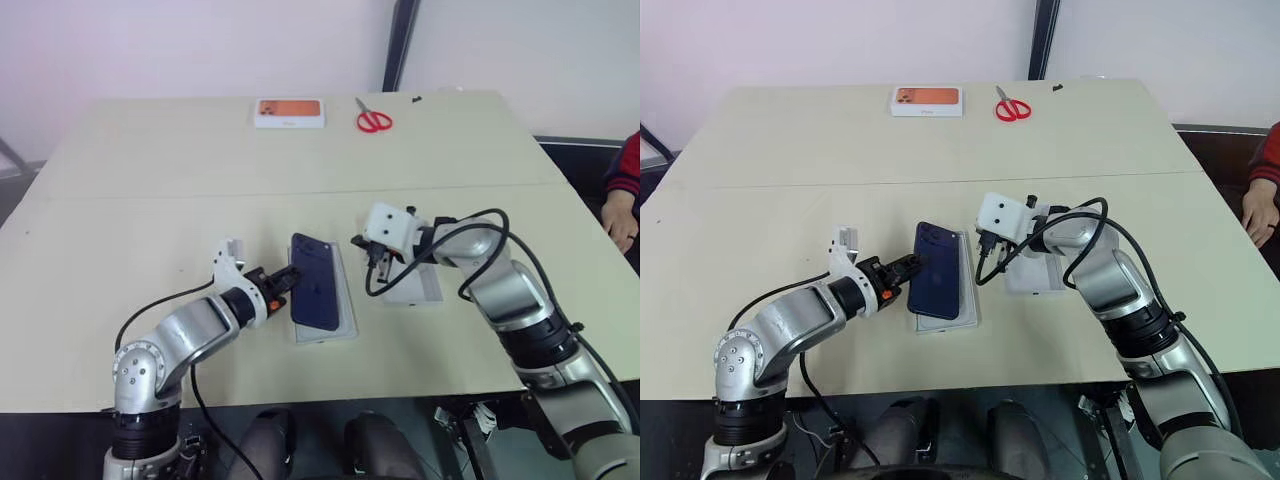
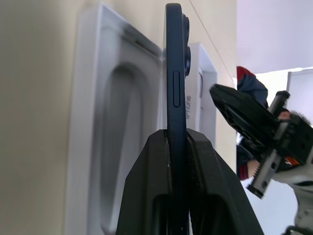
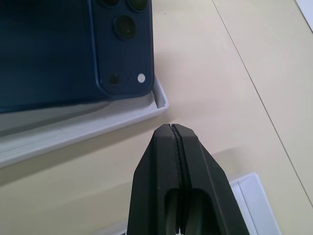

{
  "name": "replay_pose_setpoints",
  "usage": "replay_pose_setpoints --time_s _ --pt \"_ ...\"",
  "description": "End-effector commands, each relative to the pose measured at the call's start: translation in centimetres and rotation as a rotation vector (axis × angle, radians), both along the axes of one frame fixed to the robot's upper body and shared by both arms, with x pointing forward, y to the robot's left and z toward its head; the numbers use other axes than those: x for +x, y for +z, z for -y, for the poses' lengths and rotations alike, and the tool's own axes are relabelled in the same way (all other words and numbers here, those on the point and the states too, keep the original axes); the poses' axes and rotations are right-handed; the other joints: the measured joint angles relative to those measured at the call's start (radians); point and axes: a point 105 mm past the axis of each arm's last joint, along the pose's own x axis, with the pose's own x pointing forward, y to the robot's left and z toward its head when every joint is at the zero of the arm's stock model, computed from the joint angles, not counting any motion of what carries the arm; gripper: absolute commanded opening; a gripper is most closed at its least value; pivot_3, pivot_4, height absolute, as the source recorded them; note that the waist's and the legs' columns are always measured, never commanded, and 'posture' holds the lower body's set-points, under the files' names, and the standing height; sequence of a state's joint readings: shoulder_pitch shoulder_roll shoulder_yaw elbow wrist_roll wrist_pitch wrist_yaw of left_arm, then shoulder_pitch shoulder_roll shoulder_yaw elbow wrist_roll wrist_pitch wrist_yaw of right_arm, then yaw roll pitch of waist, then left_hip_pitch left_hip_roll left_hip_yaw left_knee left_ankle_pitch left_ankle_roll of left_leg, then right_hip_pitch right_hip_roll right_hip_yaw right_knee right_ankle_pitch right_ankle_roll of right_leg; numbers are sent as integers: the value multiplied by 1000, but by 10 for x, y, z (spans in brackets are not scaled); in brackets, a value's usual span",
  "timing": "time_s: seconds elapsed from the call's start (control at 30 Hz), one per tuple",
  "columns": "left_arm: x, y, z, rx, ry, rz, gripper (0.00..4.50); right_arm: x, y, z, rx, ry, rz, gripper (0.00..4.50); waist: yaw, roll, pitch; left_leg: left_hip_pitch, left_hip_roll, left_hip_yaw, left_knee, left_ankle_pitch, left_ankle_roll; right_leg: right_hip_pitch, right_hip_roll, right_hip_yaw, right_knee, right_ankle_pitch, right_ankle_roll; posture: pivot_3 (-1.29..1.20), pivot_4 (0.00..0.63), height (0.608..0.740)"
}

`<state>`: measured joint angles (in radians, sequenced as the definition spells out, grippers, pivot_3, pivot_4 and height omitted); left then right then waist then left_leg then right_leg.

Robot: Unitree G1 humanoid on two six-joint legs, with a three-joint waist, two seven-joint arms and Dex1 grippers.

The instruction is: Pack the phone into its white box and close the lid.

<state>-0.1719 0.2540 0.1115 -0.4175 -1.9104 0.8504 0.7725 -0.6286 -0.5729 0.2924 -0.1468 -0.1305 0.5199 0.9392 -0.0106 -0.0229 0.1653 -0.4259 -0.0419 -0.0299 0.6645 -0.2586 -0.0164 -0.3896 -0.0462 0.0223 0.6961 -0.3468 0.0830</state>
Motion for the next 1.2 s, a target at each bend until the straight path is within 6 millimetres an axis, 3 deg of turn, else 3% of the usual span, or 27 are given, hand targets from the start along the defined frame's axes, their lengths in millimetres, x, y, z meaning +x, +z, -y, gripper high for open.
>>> replay_pose_setpoints --time_s 0.03,0.17,0.37,0.63,0.73,0.93,1.07,1.2 --pt "-7 11 5 -19 -50 47 2213 -1 9 2 9 6 35 0 1 0 0 0 0 0 0 0 0 0 0 0 0 0 0 0 150 740" --pt "-10 4 -4 32 -83 48 4192 -1 9 2 6 7 33 0 0 0 0 0 0 0 0 0 0 0 0 0 0 0 0 0 150 740" --pt "-20 0 -33 194 -159 119 4192 -3 8 4 0 10 29 0 -1 0 0 0 0 0 0 0 0 0 0 0 0 0 0 0 150 740" --pt "-9 20 -102 516 -141 355 4192 -7 4 7 -15 28 11 0 0 3 2 0 0 0 -1 0 0 1 0 0 -3 -1 -1 0 150 740" --pt "-3 34 -108 653 -189 490 3388 -10 2 7 -28 44 -2 0 0 4 2 0 0 0 -2 0 0 2 0 0 -4 -1 -1 0 150 740" --pt "0 20 -90 928 -523 608 379 -18 -7 9 -136 94 9 0 -2 4 2 0 0 0 -3 -1 1 2 0 0 -8 -1 -1 0 150 740" --pt "12 18 -68 923 -646 674 379 -26 -18 5 -203 143 21 0 1 4 3 0 0 0 -4 -1 1 2 0 -1 -7 -1 -1 0 150 740" --pt "11 5 -45 938 -819 701 379 -32 -24 -3 -227 166 22 0 -5 4 3 -1 0 1 -3 -1 2 2 0 0 -7 0 -1 0 150 740"
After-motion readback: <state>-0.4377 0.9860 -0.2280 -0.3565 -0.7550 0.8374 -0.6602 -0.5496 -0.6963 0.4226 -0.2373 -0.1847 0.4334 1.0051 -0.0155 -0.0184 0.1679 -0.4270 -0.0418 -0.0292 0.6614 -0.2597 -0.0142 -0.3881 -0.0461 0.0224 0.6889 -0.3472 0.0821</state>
